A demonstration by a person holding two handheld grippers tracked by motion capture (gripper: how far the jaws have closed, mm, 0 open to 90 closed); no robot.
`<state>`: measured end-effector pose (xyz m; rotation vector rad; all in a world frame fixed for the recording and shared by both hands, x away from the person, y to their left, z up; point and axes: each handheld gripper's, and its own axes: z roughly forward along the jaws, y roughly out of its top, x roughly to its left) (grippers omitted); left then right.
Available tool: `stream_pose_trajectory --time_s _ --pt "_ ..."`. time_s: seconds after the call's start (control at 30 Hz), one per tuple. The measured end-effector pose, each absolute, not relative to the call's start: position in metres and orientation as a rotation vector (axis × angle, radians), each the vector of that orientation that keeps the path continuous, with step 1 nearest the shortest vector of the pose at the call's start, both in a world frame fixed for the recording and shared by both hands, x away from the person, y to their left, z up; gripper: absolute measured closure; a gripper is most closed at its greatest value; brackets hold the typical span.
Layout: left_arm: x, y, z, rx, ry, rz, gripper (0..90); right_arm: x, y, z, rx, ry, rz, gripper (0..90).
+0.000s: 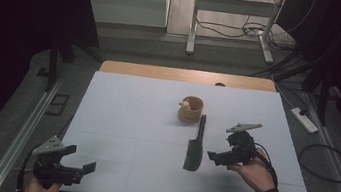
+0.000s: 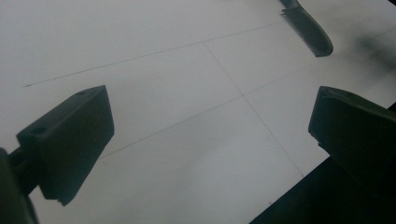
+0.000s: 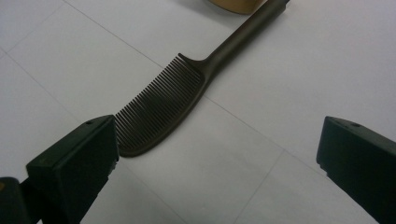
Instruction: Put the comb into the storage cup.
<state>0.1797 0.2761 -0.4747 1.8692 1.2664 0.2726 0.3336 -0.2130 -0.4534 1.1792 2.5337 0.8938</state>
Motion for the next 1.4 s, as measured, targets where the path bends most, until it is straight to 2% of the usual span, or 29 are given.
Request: stream_pose_trajectory --time_s 1.4 --pt "0.181 0.277 -0.475 1.867 1.272 0.254 0.7 0.384 -0.165 -0.470 1.133 2.604 0.777 0.0"
